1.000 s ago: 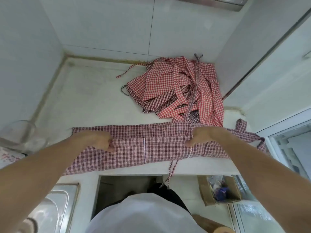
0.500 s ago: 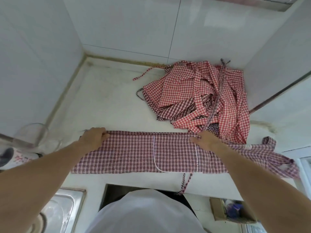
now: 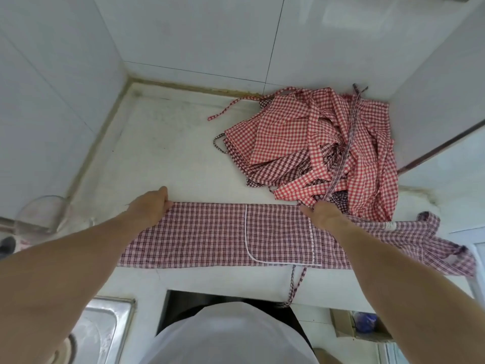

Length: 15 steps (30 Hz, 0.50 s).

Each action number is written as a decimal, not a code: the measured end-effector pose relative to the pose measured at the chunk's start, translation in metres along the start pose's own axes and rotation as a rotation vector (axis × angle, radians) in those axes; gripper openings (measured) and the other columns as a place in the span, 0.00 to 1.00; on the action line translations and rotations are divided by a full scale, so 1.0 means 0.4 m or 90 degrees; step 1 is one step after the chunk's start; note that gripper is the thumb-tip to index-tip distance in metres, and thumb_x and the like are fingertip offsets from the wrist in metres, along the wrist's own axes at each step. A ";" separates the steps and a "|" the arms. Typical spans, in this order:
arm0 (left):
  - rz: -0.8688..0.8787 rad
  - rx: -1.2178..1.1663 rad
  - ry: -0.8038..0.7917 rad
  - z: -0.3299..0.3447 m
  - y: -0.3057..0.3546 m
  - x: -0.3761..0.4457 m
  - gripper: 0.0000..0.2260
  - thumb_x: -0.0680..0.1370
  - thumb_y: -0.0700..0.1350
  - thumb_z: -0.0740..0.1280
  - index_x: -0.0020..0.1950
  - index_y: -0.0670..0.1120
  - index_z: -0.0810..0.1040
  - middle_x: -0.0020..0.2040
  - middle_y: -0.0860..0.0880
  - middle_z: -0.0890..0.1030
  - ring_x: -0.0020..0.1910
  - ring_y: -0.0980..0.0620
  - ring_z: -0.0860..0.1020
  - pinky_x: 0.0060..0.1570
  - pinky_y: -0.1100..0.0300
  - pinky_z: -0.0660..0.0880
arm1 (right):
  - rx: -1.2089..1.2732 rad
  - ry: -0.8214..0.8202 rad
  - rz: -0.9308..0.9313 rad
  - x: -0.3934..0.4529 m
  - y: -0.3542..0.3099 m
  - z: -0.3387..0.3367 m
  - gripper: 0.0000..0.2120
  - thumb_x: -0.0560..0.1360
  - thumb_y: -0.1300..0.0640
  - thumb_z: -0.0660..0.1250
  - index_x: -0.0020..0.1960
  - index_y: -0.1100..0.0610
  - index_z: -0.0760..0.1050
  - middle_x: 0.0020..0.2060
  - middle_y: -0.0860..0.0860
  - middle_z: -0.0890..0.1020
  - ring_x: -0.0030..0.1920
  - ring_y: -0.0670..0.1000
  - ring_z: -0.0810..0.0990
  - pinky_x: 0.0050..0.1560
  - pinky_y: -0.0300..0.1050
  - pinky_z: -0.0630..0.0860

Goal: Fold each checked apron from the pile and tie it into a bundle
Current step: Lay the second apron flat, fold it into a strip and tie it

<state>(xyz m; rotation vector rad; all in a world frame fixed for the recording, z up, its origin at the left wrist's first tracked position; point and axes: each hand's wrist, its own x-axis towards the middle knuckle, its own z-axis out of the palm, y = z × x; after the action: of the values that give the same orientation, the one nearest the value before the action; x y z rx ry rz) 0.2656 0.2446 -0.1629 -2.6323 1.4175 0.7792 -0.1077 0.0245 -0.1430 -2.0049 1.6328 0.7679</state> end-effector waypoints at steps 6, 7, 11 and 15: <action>-0.058 0.046 0.038 0.022 0.025 0.006 0.07 0.84 0.48 0.60 0.53 0.44 0.69 0.44 0.48 0.77 0.43 0.48 0.76 0.50 0.50 0.74 | 0.031 0.036 0.055 0.013 -0.021 0.016 0.28 0.81 0.36 0.55 0.50 0.62 0.72 0.50 0.59 0.79 0.52 0.60 0.79 0.53 0.52 0.76; -0.068 0.088 0.051 0.023 0.043 0.004 0.06 0.82 0.44 0.61 0.57 0.43 0.69 0.47 0.47 0.77 0.48 0.46 0.76 0.56 0.49 0.72 | 0.042 0.034 0.061 0.014 -0.023 0.015 0.28 0.81 0.36 0.56 0.53 0.63 0.73 0.52 0.60 0.79 0.54 0.60 0.79 0.53 0.52 0.76; -0.052 0.132 0.163 0.057 0.156 -0.039 0.26 0.73 0.38 0.67 0.70 0.44 0.64 0.64 0.41 0.70 0.66 0.41 0.67 0.73 0.45 0.60 | 0.065 0.028 0.077 0.018 -0.022 0.009 0.29 0.80 0.36 0.59 0.56 0.64 0.73 0.55 0.60 0.79 0.56 0.61 0.79 0.53 0.53 0.76; 0.170 -0.024 0.218 0.157 0.288 -0.119 0.17 0.77 0.44 0.62 0.66 0.43 0.71 0.63 0.44 0.72 0.65 0.41 0.69 0.71 0.42 0.63 | 0.075 0.057 0.082 0.017 -0.020 0.015 0.27 0.79 0.36 0.59 0.44 0.62 0.70 0.53 0.59 0.81 0.48 0.59 0.79 0.50 0.53 0.74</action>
<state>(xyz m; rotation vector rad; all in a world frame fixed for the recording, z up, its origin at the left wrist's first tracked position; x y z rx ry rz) 0.1271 0.2319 -0.1744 -2.7373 1.8837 0.3819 -0.0998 0.0251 -0.1523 -1.8922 1.8291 0.6182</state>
